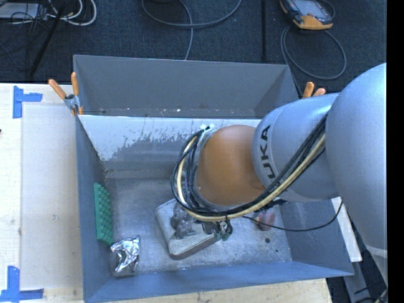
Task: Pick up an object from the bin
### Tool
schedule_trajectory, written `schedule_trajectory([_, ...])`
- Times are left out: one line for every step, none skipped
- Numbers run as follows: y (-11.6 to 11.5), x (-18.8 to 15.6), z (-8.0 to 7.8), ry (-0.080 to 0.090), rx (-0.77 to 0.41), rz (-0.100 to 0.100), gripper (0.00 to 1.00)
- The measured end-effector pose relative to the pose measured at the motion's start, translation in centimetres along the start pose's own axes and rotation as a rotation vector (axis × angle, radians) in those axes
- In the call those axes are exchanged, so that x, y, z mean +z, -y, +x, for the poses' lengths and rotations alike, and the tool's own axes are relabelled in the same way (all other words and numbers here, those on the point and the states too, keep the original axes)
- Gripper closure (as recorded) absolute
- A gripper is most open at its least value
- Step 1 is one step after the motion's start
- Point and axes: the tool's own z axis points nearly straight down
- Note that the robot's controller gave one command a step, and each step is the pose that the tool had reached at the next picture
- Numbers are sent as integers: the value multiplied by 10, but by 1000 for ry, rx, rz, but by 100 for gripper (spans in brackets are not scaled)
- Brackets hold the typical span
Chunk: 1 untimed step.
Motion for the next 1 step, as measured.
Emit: schedule_trajectory([70, -2, -19, -22, 154, 5, 100])
